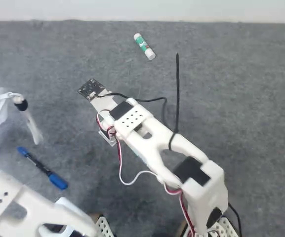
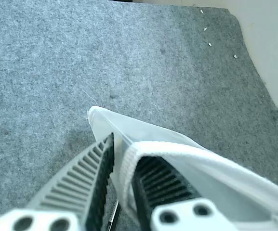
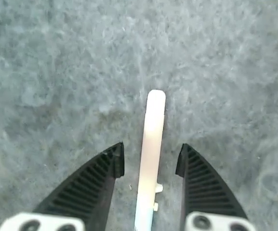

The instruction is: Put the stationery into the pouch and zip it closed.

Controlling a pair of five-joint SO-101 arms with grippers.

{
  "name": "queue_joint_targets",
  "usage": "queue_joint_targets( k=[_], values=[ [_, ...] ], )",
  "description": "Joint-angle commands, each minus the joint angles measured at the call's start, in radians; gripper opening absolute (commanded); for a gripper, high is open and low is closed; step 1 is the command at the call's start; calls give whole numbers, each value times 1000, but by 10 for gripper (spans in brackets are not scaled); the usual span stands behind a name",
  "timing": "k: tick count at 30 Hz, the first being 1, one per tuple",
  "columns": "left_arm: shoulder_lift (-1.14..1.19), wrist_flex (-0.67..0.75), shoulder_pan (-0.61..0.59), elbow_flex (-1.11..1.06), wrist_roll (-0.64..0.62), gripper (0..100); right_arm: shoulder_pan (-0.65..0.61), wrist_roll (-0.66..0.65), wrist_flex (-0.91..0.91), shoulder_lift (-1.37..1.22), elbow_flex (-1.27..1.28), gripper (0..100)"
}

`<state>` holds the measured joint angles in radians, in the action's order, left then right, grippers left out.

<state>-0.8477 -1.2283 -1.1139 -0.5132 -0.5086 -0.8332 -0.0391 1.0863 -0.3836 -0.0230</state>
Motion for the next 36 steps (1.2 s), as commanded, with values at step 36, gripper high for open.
queue_joint_targets(
  k=[36],
  values=[
    [-8,43,-3,47,-11,11,-5,14,91,-177,-189,6]
  ],
)
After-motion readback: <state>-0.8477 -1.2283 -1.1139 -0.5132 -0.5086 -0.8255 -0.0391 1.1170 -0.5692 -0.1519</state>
